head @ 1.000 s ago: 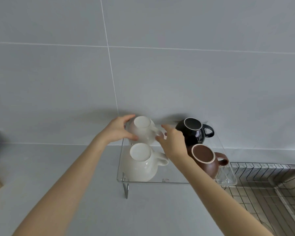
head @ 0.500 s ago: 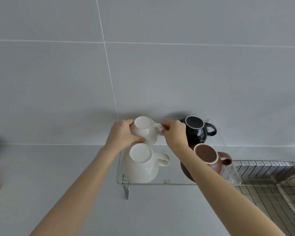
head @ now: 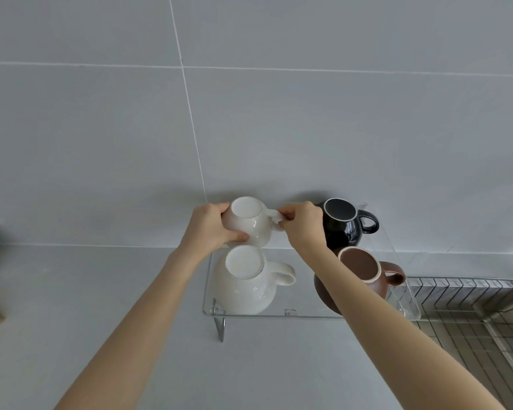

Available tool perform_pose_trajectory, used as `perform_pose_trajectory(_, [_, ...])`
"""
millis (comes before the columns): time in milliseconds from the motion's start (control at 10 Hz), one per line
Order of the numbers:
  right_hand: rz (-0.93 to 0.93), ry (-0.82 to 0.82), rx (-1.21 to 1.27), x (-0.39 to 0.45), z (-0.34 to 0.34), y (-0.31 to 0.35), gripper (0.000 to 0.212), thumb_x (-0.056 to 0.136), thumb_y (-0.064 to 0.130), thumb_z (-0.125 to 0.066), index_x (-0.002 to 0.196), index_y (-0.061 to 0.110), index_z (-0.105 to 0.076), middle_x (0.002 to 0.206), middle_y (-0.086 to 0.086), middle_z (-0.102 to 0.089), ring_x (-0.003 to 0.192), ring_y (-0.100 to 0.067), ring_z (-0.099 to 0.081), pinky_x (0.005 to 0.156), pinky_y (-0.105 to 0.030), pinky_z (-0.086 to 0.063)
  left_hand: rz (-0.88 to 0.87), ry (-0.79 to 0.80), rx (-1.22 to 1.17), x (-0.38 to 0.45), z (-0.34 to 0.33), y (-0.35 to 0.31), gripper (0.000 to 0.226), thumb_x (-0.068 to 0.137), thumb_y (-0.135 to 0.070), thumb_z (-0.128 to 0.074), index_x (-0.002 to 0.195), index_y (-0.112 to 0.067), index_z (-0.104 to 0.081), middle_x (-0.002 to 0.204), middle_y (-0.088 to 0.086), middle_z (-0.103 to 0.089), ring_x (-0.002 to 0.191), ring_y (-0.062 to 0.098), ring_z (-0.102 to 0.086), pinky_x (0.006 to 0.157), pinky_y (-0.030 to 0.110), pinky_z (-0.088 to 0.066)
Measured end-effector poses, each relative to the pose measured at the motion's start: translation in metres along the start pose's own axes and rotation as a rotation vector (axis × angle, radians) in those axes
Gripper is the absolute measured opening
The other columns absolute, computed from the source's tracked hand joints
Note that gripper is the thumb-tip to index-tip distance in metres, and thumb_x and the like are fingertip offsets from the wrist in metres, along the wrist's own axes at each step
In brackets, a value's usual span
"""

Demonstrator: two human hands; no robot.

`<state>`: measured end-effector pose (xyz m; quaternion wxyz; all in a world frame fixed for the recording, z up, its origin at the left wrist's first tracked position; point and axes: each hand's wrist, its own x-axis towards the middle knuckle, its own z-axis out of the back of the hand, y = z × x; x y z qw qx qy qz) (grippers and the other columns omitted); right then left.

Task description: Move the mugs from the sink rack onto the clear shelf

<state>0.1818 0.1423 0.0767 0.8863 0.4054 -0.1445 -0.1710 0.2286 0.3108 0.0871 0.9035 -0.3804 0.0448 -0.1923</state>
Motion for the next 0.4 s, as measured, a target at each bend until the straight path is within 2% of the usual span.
perform_pose_trajectory(100, [-0.005, -0.010, -0.012, 0.002, -0.002, -0.003, 0.034, 0.069, -0.009, -0.049, 0.045, 0.012, -0.037, 0.054, -0.009, -0.031, 0.067, -0.021, -0.023, 0.052, -0.030, -0.021, -0.009, -0.009, -0.052, -0.002, -0.003, 0.003, 0.056, 0.054, -0.022, -0.084, 0.106, -0.012, -0.064, 0.096, 0.010, -0.072, 0.092, 0.027, -0.063, 0.086, 0.041, -0.051])
perform_pose_trajectory(200, [-0.016, 0.012, -0.056, -0.001, -0.002, 0.000, 0.036, 0.069, -0.009, -0.046, 0.045, 0.013, -0.032, 0.053, -0.008, -0.030, 0.067, -0.022, -0.023, 0.055, -0.032, -0.021, -0.004, -0.012, -0.063, -0.006, -0.004, 0.003, 0.059, 0.056, -0.022, -0.083, 0.111, -0.012, -0.062, 0.100, 0.011, -0.071, 0.095, 0.028, -0.063, 0.089, 0.042, -0.050])
perform_pose_trajectory(300, [0.017, 0.111, -0.114, 0.000, 0.001, -0.001, 0.036, 0.074, -0.008, -0.045, 0.049, 0.016, -0.038, 0.062, -0.011, -0.043, 0.067, -0.026, -0.033, 0.057, -0.032, -0.028, 0.003, 0.017, -0.040, -0.006, -0.003, 0.002, 0.061, 0.060, -0.022, -0.081, 0.115, -0.012, -0.058, 0.108, 0.011, -0.068, 0.102, 0.028, -0.060, 0.091, 0.039, -0.048])
perform_pose_trajectory(400, [0.045, 0.225, -0.179, -0.008, 0.013, 0.005, 0.041, 0.081, -0.003, -0.051, 0.121, 0.006, -0.047, 0.105, -0.020, -0.059, 0.098, -0.035, -0.052, 0.077, -0.037, -0.044, 0.023, 0.037, 0.015, -0.009, -0.002, -0.011, 0.069, 0.068, -0.026, -0.076, 0.128, -0.010, -0.043, 0.128, 0.012, -0.057, 0.120, 0.029, -0.050, 0.093, 0.027, -0.038])
